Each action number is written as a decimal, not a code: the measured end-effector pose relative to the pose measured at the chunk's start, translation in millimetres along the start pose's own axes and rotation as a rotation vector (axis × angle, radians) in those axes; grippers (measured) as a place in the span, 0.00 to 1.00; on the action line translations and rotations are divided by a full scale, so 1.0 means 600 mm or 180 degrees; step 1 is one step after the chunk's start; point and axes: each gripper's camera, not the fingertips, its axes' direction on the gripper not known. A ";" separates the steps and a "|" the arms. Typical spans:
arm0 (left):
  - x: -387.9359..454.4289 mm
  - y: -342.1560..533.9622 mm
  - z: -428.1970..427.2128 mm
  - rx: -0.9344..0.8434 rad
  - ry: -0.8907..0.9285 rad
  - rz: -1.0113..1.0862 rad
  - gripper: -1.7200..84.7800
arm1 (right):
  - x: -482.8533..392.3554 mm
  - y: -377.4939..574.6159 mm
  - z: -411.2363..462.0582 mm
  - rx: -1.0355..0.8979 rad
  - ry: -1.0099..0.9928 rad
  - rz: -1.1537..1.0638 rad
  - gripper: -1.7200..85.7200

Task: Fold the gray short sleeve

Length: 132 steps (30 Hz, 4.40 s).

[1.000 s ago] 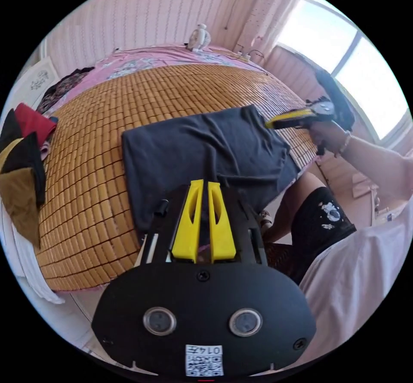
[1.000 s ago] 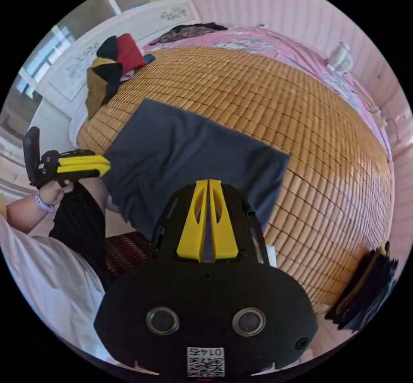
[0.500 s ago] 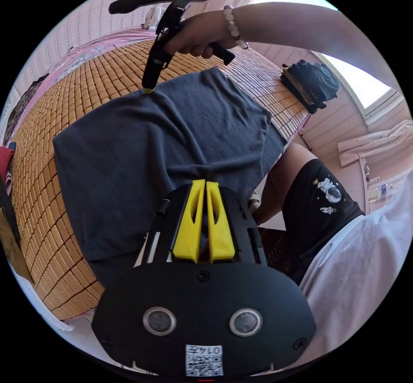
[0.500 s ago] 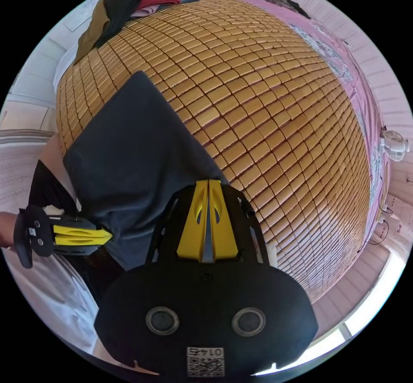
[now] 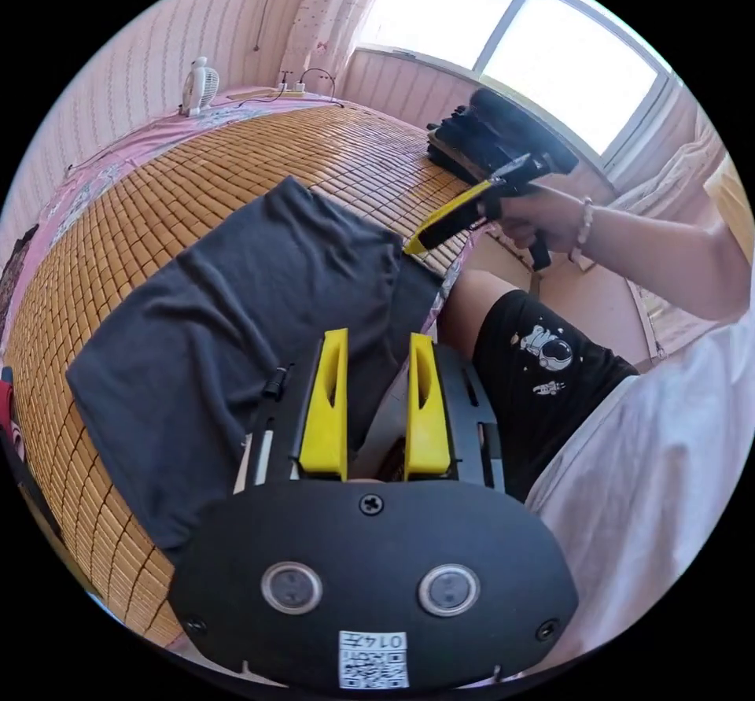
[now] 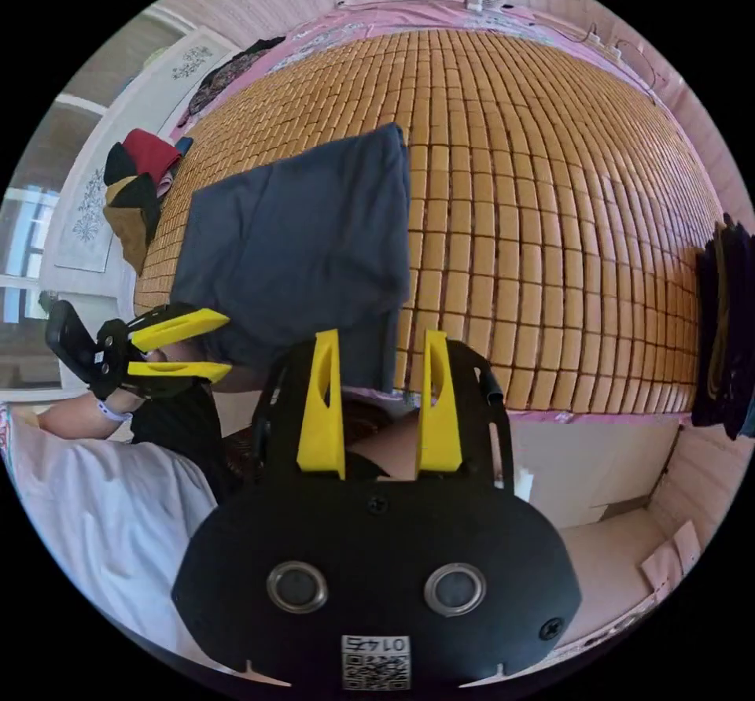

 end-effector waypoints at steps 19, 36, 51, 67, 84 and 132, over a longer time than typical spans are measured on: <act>0.104 -0.183 0.138 -0.0810 -0.0729 0.0578 0.03 | 0.122 0.121 -0.061 0.0494 -0.1803 0.0108 0.07; 0.103 -0.023 -0.030 -0.0231 0.0053 0.0631 0.02 | 0.201 0.099 -0.055 0.1223 -0.1574 0.0898 0.04; 0.052 0.048 -0.142 0.0828 0.0372 -0.0084 0.02 | 0.059 0.061 -0.199 0.1358 -0.1268 0.0224 0.05; -0.146 0.265 -0.150 0.0414 -0.0486 -0.2186 0.16 | -0.282 -0.113 0.033 0.0530 0.0271 -0.1392 0.12; -0.133 0.227 -0.162 0.0356 -0.0538 -0.1767 0.01 | -0.318 -0.050 -0.025 0.0774 0.0010 -0.1371 0.03; 0.147 -0.334 -0.191 0.0999 0.0957 0.0885 0.08 | 0.148 0.468 -0.594 0.2620 0.0501 0.0610 0.09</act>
